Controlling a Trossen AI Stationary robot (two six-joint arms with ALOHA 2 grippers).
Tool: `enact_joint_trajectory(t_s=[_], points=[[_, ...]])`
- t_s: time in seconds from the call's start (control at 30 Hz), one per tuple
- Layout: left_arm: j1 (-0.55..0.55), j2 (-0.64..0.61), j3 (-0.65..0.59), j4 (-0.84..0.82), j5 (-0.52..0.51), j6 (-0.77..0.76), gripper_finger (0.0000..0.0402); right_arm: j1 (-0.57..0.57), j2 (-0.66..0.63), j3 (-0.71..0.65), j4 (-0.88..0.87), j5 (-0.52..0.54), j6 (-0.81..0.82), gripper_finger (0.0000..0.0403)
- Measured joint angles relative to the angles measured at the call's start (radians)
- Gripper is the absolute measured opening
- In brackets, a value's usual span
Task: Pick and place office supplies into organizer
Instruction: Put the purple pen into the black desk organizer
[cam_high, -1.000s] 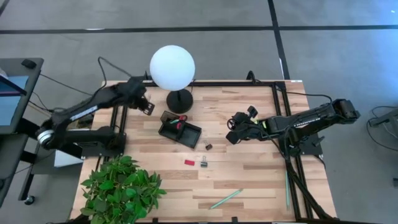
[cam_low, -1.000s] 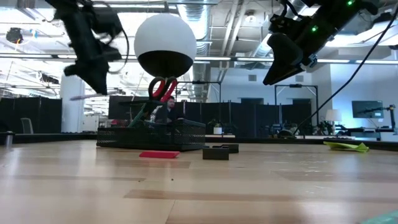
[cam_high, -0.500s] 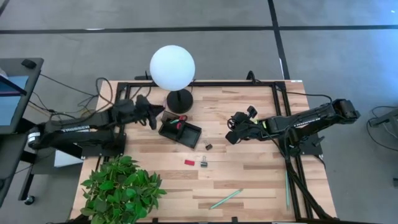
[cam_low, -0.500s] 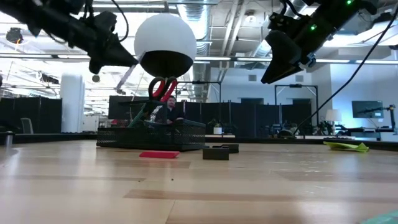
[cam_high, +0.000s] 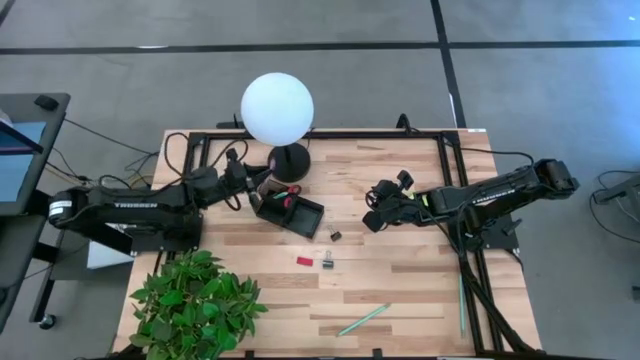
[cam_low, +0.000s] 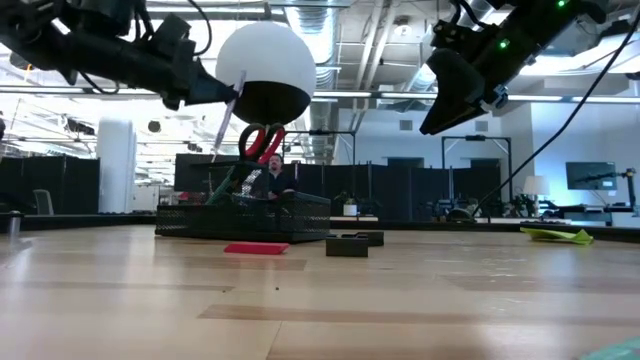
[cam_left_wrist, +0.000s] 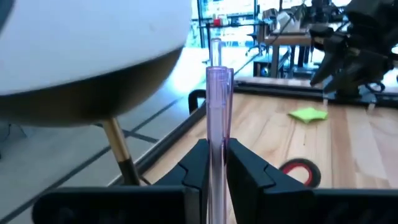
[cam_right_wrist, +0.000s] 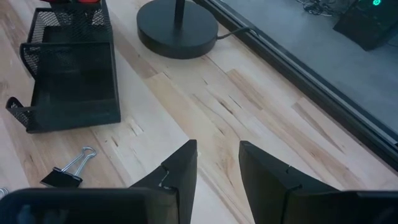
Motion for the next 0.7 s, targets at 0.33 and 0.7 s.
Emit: enact_joint_trajectory(t_s=[0.33, 0.7], points=[[0.000, 0.177, 0.000, -0.030, 0.002, -0.086, 0.0032, 0.000, 0.000, 0.000, 0.000, 0.000, 0.000, 0.0114], [0.000, 0.269, 0.001, -0.017, 0.055, -0.084, 0.0075, 0.000, 0.000, 0.000, 0.000, 0.000, 0.000, 0.0114]])
